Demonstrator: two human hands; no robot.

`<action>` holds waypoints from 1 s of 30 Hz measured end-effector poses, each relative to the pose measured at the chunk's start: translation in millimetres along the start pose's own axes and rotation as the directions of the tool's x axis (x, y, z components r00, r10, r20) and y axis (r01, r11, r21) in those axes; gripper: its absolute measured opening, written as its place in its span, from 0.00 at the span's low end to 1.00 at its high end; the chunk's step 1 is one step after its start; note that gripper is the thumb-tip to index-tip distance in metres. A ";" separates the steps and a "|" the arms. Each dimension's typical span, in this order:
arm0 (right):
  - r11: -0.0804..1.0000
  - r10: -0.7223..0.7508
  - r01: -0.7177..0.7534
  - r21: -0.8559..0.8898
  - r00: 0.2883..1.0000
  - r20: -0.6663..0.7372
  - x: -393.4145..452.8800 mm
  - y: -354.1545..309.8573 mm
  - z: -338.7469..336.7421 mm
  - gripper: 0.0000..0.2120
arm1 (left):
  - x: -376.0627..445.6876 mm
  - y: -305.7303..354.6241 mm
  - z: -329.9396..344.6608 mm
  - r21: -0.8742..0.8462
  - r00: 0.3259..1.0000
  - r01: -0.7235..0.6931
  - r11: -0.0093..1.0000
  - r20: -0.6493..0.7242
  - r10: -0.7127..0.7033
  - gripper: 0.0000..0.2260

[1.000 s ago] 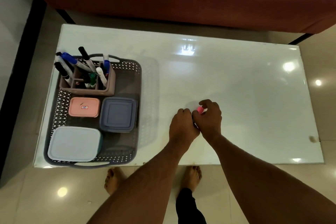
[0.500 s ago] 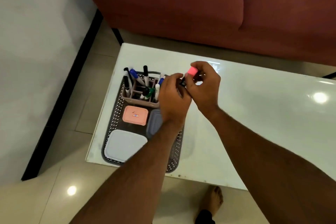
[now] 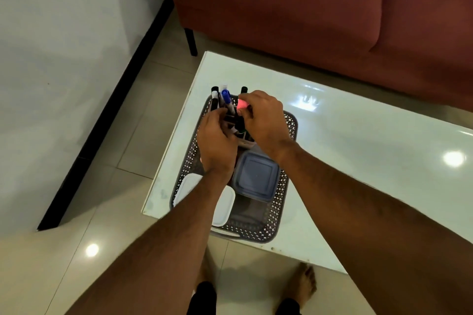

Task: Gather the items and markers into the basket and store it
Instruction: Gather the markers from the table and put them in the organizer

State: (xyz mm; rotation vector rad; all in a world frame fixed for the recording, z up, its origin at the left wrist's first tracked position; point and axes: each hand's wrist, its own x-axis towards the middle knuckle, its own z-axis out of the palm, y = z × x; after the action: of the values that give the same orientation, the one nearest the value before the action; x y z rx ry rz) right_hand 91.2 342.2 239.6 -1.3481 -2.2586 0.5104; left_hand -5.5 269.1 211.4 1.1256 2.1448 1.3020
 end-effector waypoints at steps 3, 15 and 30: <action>0.999 0.025 -0.023 -0.045 0.999 0.048 0.8 -2.4 3.4 0.10 | -1.6 -4.6 -0.3 -0.012 0.998 -0.025 1.000 0.064 0.026 0.16; 0.989 0.149 -0.145 -0.031 0.973 0.179 13.3 -8.0 -0.6 0.10 | 5.5 -3.6 4.5 -0.080 0.991 -0.035 0.996 0.122 0.045 0.14; 0.977 0.159 -0.140 0.161 0.981 -0.108 -30.5 5.1 -2.1 0.08 | 5.9 -10.3 5.2 -0.078 0.976 -0.112 0.991 0.179 0.125 0.10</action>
State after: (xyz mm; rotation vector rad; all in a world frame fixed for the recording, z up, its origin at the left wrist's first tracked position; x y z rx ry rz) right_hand 108.7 317.6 232.7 -1.4366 -1.9886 0.6227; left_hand -10.1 274.2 200.3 1.3089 1.9133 1.2578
